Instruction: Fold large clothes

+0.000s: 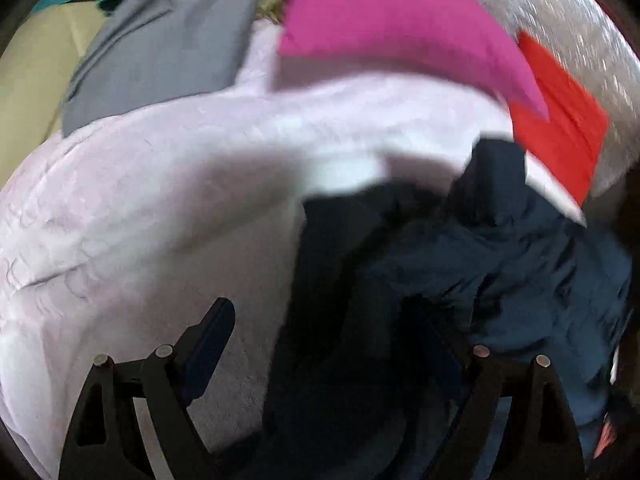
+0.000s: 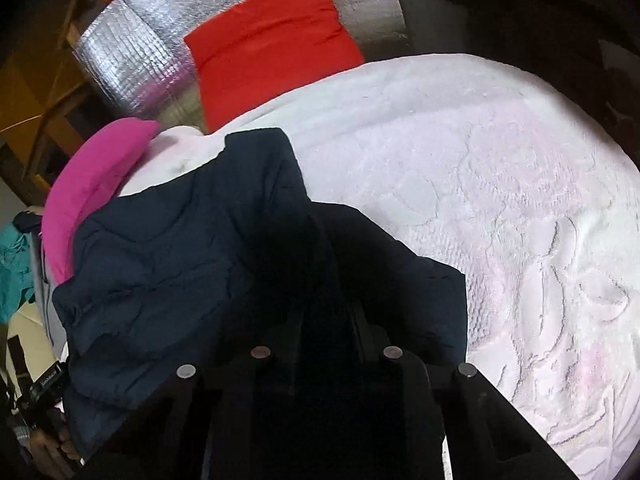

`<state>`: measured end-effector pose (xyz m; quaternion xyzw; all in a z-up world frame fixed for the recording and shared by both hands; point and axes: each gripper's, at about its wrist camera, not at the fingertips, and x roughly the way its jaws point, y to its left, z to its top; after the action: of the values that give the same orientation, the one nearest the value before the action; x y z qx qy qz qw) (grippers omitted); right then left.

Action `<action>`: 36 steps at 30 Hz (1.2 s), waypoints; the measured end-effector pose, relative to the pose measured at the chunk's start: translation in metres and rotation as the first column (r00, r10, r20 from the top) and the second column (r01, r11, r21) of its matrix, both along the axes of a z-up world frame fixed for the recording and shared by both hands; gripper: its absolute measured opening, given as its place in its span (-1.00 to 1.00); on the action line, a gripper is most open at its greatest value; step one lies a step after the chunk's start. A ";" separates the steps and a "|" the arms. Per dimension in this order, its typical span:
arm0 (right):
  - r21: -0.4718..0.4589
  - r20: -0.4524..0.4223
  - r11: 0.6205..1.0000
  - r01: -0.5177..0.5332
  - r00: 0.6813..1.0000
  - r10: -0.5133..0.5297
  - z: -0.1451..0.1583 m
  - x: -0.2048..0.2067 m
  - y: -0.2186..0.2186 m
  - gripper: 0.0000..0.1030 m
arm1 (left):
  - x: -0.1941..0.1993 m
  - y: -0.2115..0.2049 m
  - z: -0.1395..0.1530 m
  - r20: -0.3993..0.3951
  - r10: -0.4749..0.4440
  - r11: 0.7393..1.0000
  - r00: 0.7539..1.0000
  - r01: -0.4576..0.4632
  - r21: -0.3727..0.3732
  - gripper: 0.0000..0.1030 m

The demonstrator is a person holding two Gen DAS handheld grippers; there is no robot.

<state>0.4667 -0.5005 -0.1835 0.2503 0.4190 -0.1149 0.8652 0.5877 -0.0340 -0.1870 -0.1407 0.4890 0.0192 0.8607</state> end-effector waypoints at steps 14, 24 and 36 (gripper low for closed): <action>0.164 0.154 0.986 0.001 0.988 -0.026 0.035 0.049 -0.030 0.57 | 0.025 -0.055 0.037 0.251 -0.202 0.978 0.947 0.208 0.005 0.73; -0.034 0.124 0.999 -0.016 0.992 0.020 0.033 0.081 -0.005 -0.59 | 0.064 -0.016 0.001 0.154 -0.024 1.000 0.988 0.025 -0.005 0.74; -0.035 0.038 0.991 0.127 0.991 -0.126 0.027 0.065 -0.008 0.27 | 0.059 -0.004 0.024 0.212 0.028 0.999 0.977 -0.024 -0.021 0.75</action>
<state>0.5317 -0.5088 -0.1565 0.2621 0.3845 -0.1728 0.8681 0.6465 -0.0376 -0.1630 -0.1566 0.3927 0.0110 0.9062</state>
